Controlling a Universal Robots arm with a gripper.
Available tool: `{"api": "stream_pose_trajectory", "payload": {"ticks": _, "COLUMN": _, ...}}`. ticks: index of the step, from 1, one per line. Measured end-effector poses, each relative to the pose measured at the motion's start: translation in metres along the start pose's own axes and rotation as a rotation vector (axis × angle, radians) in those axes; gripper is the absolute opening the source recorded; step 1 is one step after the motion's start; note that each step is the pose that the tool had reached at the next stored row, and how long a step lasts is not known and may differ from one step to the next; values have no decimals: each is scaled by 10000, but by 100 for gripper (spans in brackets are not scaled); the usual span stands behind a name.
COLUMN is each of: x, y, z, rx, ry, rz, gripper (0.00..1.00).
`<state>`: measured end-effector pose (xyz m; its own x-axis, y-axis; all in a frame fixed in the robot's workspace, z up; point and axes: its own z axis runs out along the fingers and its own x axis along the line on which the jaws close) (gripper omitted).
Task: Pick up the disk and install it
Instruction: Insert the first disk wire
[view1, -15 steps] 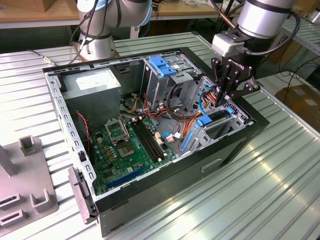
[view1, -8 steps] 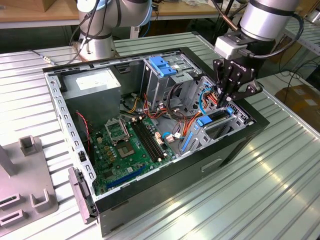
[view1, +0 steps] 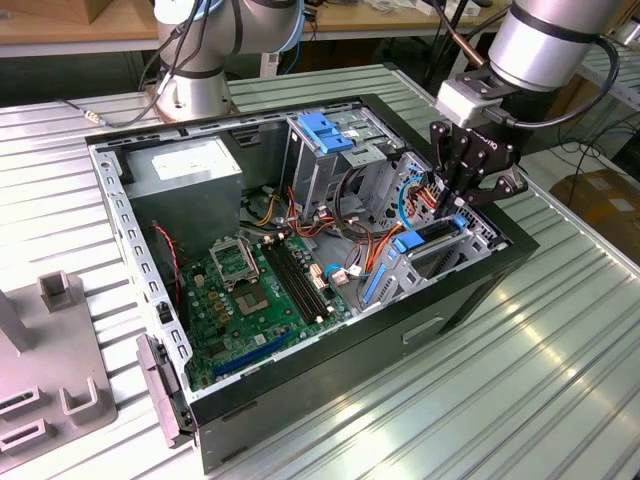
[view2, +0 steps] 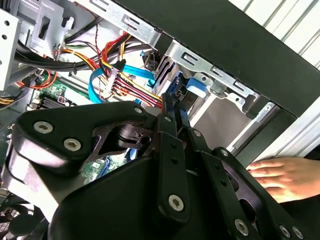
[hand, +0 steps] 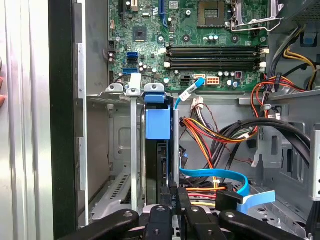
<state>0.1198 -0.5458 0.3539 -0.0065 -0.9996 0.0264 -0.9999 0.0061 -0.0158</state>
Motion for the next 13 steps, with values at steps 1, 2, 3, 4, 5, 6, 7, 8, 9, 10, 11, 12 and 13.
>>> {"api": "stream_pose_trajectory", "payload": {"ticks": 1, "x": 6, "y": 0, "z": 0, "rx": 0, "ry": -1, "rz": 0, "gripper": 16}}
{"api": "stream_pose_trajectory", "payload": {"ticks": 2, "x": 21, "y": 0, "z": 2, "rx": 0, "ry": -1, "rz": 0, "gripper": 16}}
{"api": "stream_pose_trajectory", "payload": {"ticks": 3, "x": 38, "y": 0, "z": 4, "rx": 0, "ry": -1, "rz": 1, "gripper": 16}}
{"api": "stream_pose_trajectory", "payload": {"ticks": 4, "x": 46, "y": 0, "z": 6, "rx": 0, "ry": -2, "rz": 1, "gripper": 16}}
{"api": "stream_pose_trajectory", "payload": {"ticks": 5, "x": 52, "y": 0, "z": 11, "rx": 0, "ry": -4, "rz": 0, "gripper": 16}}
{"api": "stream_pose_trajectory", "payload": {"ticks": 6, "x": 52, "y": 0, "z": 16, "rx": 0, "ry": -2, "rz": 0, "gripper": 16}}
{"api": "stream_pose_trajectory", "payload": {"ticks": 7, "x": 52, "y": 0, "z": 20, "rx": 0, "ry": -1, "rz": 0, "gripper": 16}}
{"api": "stream_pose_trajectory", "payload": {"ticks": 8, "x": 52, "y": 0, "z": 29, "rx": 0, "ry": -1, "rz": 0, "gripper": 16}}
{"api": "stream_pose_trajectory", "payload": {"ticks": 9, "x": 52, "y": 0, "z": 34, "rx": 0, "ry": -1, "rz": 0, "gripper": 16}}
{"api": "stream_pose_trajectory", "payload": {"ticks": 10, "x": 52, "y": 0, "z": 37, "rx": 0, "ry": -1, "rz": 0, "gripper": 16}}
{"api": "stream_pose_trajectory", "payload": {"ticks": 11, "x": 52, "y": 0, "z": 39, "rx": 0, "ry": -1, "rz": 0, "gripper": 16}}
{"api": "stream_pose_trajectory", "payload": {"ticks": 12, "x": 52, "y": 0, "z": 41, "rx": 0, "ry": 0, "rz": 0, "gripper": 16}}
{"api": "stream_pose_trajectory", "payload": {"ticks": 13, "x": 53, "y": 0, "z": 44, "rx": 0, "ry": -2, "rz": 0, "gripper": 16}}
